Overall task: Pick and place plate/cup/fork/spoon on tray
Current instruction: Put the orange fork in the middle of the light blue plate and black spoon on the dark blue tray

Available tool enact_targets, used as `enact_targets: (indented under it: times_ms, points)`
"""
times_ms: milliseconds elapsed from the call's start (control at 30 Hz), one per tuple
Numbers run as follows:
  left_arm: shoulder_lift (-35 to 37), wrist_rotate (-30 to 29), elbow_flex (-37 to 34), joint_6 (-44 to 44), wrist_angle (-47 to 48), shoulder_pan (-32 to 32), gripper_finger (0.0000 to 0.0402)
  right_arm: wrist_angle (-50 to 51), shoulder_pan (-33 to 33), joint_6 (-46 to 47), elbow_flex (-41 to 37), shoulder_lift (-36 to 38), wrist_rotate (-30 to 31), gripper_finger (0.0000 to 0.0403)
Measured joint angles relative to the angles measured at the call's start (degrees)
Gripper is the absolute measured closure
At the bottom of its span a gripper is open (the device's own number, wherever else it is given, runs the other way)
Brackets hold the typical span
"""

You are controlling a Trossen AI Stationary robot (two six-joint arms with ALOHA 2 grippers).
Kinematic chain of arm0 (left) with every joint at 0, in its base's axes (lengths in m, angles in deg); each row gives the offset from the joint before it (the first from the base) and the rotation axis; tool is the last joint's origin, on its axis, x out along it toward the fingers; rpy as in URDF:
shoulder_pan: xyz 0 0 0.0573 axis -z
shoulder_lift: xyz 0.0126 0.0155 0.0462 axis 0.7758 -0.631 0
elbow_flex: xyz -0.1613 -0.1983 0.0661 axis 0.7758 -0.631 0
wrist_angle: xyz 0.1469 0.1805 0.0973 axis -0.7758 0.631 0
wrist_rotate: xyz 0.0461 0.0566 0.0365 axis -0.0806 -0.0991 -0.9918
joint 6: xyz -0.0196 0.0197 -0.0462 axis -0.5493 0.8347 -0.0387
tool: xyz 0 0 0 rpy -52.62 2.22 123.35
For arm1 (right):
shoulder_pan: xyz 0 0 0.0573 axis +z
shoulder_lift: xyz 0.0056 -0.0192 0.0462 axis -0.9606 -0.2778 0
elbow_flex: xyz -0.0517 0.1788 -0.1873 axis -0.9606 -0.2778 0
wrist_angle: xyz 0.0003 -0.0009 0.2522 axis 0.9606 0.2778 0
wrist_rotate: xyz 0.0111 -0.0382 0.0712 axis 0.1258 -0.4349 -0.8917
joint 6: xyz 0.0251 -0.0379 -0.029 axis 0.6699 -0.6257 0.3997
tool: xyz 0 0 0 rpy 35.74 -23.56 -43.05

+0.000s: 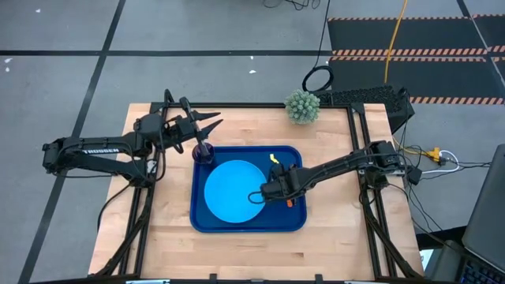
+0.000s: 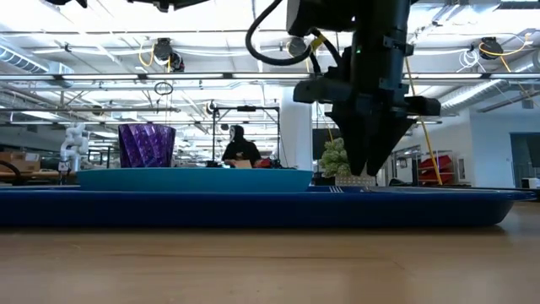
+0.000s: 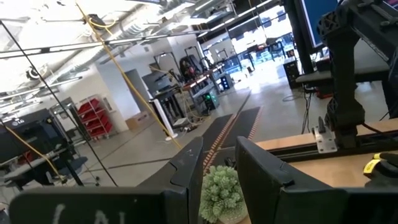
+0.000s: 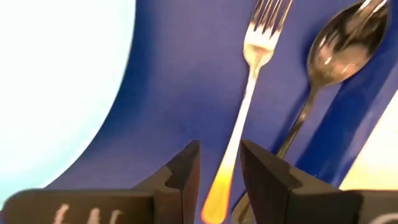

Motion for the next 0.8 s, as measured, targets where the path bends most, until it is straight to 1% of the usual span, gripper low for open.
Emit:
enact_targets:
  times_ms: [67, 200, 333, 800]
  points:
    - [0.0, 0.0, 0.0, 0.07, -0.1, 0.0, 0.0305, 0.24, -0.21, -0.19, -0.29, 0.0, 0.09, 0.0298]
    - [0.0, 0.0, 0.0, 0.51, -0.15, 0.0, 0.0305, -3.99, -0.44, -0.13, -3.75, 0.0, -1.45, 0.0298]
    - [0.0, 0.0, 0.0, 0.55, -0.47, 0.0, 0.0305, -4.35, -0.44, 1.14, -5.36, 0.0, -1.61, 0.0298]
    - [0.0, 0.0, 0.0, 0.81, -1.39, 0.0, 0.0305, -7.96, -0.42, 1.33, -5.6, 0.0, -1.64, 0.0298]
